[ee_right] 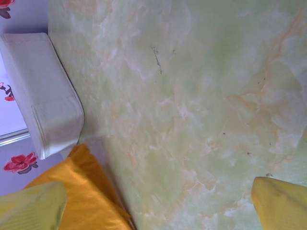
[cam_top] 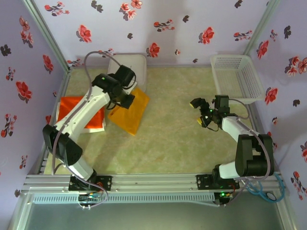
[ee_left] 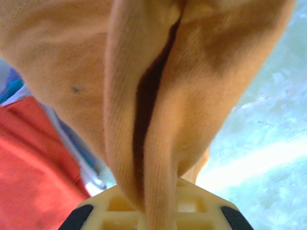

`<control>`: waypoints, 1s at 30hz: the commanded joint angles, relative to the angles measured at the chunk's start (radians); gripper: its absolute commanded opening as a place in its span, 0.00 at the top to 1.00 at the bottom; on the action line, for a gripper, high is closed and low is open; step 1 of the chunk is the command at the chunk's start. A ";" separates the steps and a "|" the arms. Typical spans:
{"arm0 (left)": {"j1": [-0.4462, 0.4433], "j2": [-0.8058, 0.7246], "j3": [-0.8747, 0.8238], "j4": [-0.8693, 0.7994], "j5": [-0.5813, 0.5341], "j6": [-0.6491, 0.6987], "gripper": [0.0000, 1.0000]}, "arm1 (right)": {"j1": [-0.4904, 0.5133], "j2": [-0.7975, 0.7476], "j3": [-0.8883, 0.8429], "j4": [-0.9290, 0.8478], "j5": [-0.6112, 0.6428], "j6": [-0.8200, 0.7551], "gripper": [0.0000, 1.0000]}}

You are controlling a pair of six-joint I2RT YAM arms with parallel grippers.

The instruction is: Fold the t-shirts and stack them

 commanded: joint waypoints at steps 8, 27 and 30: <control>0.123 -0.087 0.120 -0.215 -0.097 0.026 1.00 | -0.007 0.017 0.021 0.036 -0.033 0.030 0.01; 0.332 -0.147 0.244 -0.270 -0.099 0.138 1.00 | -0.005 0.030 0.049 0.032 -0.042 0.045 0.01; 0.360 -0.146 0.239 -0.271 -0.099 0.150 1.00 | -0.005 0.033 0.050 0.031 -0.039 0.044 0.01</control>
